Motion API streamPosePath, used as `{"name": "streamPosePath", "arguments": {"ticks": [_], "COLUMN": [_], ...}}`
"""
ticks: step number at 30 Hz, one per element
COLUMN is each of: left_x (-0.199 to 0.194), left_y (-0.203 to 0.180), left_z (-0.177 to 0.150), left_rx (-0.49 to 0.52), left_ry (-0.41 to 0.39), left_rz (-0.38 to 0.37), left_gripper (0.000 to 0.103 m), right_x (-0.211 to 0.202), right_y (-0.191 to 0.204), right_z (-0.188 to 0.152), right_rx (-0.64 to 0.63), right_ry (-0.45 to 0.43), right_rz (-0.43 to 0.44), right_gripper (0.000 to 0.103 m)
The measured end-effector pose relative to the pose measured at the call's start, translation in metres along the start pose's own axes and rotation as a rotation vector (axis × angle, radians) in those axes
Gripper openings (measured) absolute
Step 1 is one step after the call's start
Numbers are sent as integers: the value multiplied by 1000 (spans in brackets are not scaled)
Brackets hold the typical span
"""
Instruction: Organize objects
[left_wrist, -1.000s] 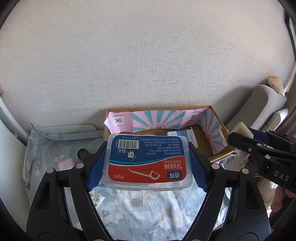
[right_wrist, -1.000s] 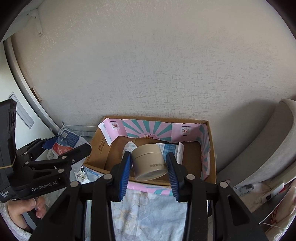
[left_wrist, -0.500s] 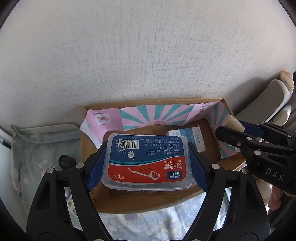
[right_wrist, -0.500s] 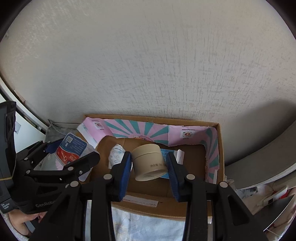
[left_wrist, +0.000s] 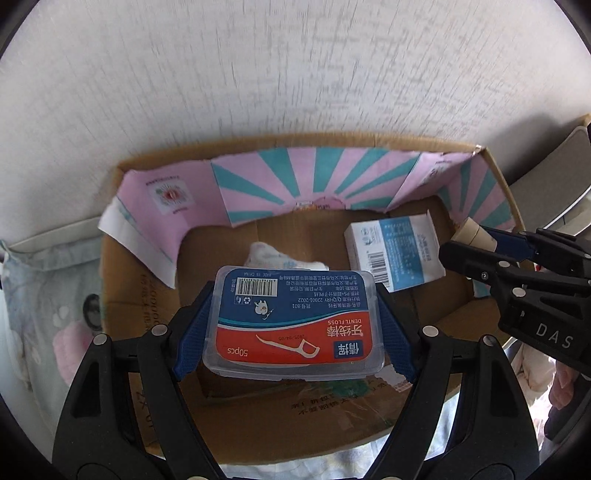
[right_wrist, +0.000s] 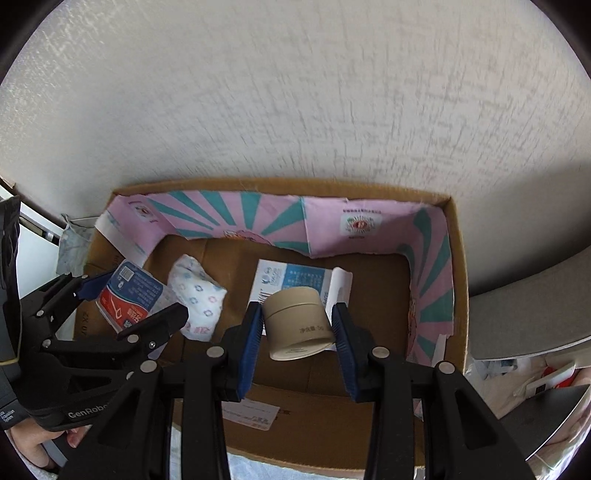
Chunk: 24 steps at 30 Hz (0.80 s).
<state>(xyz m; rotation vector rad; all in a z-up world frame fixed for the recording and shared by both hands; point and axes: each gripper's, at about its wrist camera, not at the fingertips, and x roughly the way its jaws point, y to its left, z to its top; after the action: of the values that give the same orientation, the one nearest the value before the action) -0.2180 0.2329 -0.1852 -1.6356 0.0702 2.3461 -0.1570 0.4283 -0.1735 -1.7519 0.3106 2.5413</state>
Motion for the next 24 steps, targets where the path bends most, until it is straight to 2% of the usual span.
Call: {"name": "streamPosePath", "arguments": {"ticks": [11, 17, 19, 20, 21, 22, 24], "left_x": [10, 10, 11, 11, 10, 9, 10], "left_y": [4, -2, -7, -8, -9, -9, -7], "left_z": [3, 7, 8, 8, 8, 9, 10], "left_rx": [-11, 30, 58, 68, 73, 72, 63], "left_ry": [27, 18, 34, 31, 21, 15, 20], "left_rz": [0, 24, 29, 30, 30, 25, 12], "left_gripper": [78, 80, 102, 103, 103, 103, 103], "right_x": [4, 4, 4, 5, 5, 5, 3], "right_y": [-4, -7, -10, -13, -16, -20, -22], "right_z": [6, 12, 16, 17, 17, 18, 20], "right_rx": [1, 3, 21, 39, 57, 82, 98], "right_ry": [18, 17, 23, 34, 41, 48, 35], "right_rz": [5, -2, -6, 2, 15, 32, 39], "right_gripper": [35, 36, 44, 60, 86, 100, 103]}}
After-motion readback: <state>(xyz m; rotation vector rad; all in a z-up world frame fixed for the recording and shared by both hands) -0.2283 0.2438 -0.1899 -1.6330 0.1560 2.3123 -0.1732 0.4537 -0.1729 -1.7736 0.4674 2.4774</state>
